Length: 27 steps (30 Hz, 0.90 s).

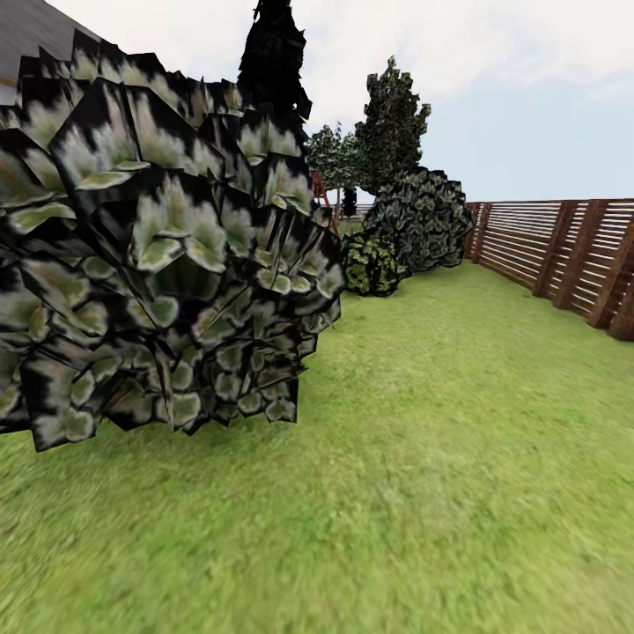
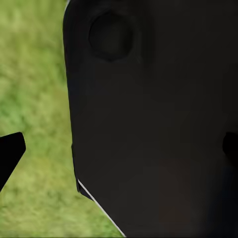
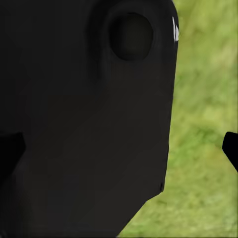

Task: Take the three Easter eggs out of the wicker basket on the lawn in the garden, then place them on the lawn next to a single tree (choose any tree) so that all three eggs are next to the same tree and none are left in the basket.

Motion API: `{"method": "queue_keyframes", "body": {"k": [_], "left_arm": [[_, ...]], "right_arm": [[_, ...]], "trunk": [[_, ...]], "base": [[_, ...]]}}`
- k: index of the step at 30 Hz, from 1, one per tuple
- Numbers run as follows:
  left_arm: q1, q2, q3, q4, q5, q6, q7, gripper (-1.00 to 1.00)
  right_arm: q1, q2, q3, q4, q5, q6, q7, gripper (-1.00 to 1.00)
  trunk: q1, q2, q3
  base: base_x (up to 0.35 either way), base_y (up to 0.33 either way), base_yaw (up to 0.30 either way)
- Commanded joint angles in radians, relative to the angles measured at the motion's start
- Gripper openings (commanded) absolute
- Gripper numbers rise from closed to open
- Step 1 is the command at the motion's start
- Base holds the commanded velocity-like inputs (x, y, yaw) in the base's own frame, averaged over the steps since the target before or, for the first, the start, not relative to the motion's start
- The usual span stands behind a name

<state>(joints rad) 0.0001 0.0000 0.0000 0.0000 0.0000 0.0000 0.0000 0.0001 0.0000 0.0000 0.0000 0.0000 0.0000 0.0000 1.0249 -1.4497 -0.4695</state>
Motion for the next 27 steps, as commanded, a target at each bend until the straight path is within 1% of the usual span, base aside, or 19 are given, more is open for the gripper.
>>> {"method": "queue_keyframes", "body": {"k": [1,2,5,10,27], "left_arm": [[0.006,-0.006,0.006,-0.006,0.006,-0.002,-0.006,1.00],[0.009,-0.011,0.006,-0.011,0.011,-0.002,-0.009,1.00],[0.009,-0.018,0.008,-0.025,0.012,-0.002,-0.011,1.00],[0.009,-0.018,0.008,-0.043,0.012,-0.002,-0.011,1.00],[0.009,-0.018,0.008,-0.043,0.012,-0.002,-0.011,1.00]], "right_arm": [[-0.006,-0.003,0.004,-0.006,0.006,-0.004,0.006,1.00],[-0.012,-0.002,0.005,-0.012,0.008,0.000,0.004,1.00],[-0.029,-0.002,0.005,-0.022,0.011,-0.009,-0.002,1.00],[-0.054,0.000,0.005,-0.037,0.011,-0.032,-0.002,1.00],[-0.054,0.000,0.005,-0.038,0.011,-0.032,-0.002,1.00]], "trunk": [[0.000,0.000,0.000],[0.000,0.000,0.000],[0.000,0.000,0.000],[0.000,0.000,0.000],[0.000,0.000,0.000]], "base": [[0.000,0.000,0.000],[0.000,0.000,0.000],[0.000,0.000,0.000],[0.000,0.000,0.000],[0.000,0.000,0.000]]}}
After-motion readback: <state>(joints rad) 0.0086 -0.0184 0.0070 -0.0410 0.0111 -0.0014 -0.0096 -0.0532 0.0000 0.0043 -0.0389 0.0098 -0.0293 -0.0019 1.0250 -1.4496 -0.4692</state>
